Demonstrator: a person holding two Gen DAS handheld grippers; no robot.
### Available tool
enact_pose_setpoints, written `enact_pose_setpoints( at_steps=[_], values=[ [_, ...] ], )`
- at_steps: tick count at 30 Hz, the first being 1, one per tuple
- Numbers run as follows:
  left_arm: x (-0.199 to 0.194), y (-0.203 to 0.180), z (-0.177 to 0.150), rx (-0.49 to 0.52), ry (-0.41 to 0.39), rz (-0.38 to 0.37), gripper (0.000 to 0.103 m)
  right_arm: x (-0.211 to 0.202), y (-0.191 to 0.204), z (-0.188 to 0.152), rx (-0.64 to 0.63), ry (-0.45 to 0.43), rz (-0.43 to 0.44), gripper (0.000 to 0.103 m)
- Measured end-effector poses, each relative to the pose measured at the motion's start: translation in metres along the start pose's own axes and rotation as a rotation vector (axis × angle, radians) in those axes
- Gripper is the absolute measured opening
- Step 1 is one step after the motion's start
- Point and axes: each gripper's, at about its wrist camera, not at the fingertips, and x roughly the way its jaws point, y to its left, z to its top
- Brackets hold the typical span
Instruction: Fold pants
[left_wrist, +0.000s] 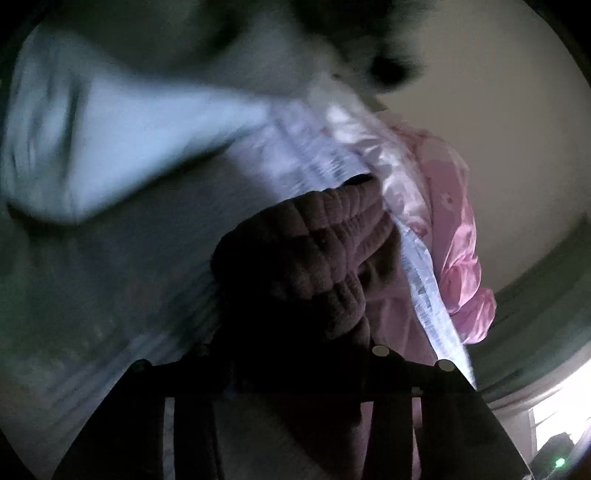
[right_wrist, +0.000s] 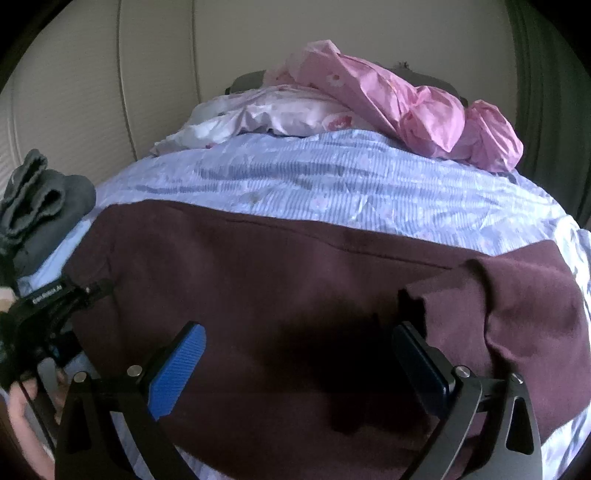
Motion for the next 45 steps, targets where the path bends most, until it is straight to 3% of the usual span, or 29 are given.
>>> enact_pose_setpoints(
  at_steps=[3, 6, 8, 14, 16, 18, 22, 28, 33, 38, 45],
  values=[
    [-0.017, -0.029, 0.0, 0.134, -0.067, 0.013, 0.039, -0.007, -0.001, -0.004, -0.014, -0.016, -0.019, 0.102],
    [-0.037, -0.05, 0.0, 0.2, -0.113, 0.007, 0.038, -0.003, -0.006, -0.005, -0.019, 0.0, -0.018, 0.101],
    [-0.045, -0.064, 0.001, 0.239, -0.133, 0.006, 0.037, 0.006, -0.012, -0.007, 0.002, 0.031, -0.002, 0.094],
    [-0.064, -0.094, 0.001, 0.323, -0.168, 0.002, 0.036, 0.025, -0.025, -0.014, 0.023, 0.1, -0.02, 0.065],
    [-0.069, -0.1, 0.002, 0.333, -0.17, -0.004, 0.036, 0.03, -0.029, -0.013, 0.03, 0.127, -0.028, 0.046],
    [-0.073, -0.11, 0.002, 0.355, -0.172, -0.009, 0.036, 0.035, -0.037, -0.012, 0.043, 0.159, -0.031, 0.037],
    [-0.083, -0.142, -0.003, 0.447, -0.19, -0.002, 0.036, 0.024, -0.048, -0.004, 0.074, 0.168, 0.053, 0.037],
    [-0.101, -0.198, -0.023, 0.575, -0.212, -0.021, 0.035, -0.083, -0.073, 0.001, 0.126, -0.075, 0.15, 0.037],
    [-0.109, -0.259, -0.056, 0.672, -0.22, -0.047, 0.035, -0.118, -0.128, -0.014, 0.144, -0.109, 0.014, 0.037],
    [-0.1, -0.322, -0.102, 0.758, -0.193, -0.077, 0.034, -0.13, -0.194, -0.04, 0.256, -0.092, -0.024, 0.037],
    [-0.062, -0.407, -0.202, 0.928, -0.109, -0.097, 0.033, -0.14, -0.264, -0.067, 0.352, -0.092, -0.076, 0.037]
  ],
)
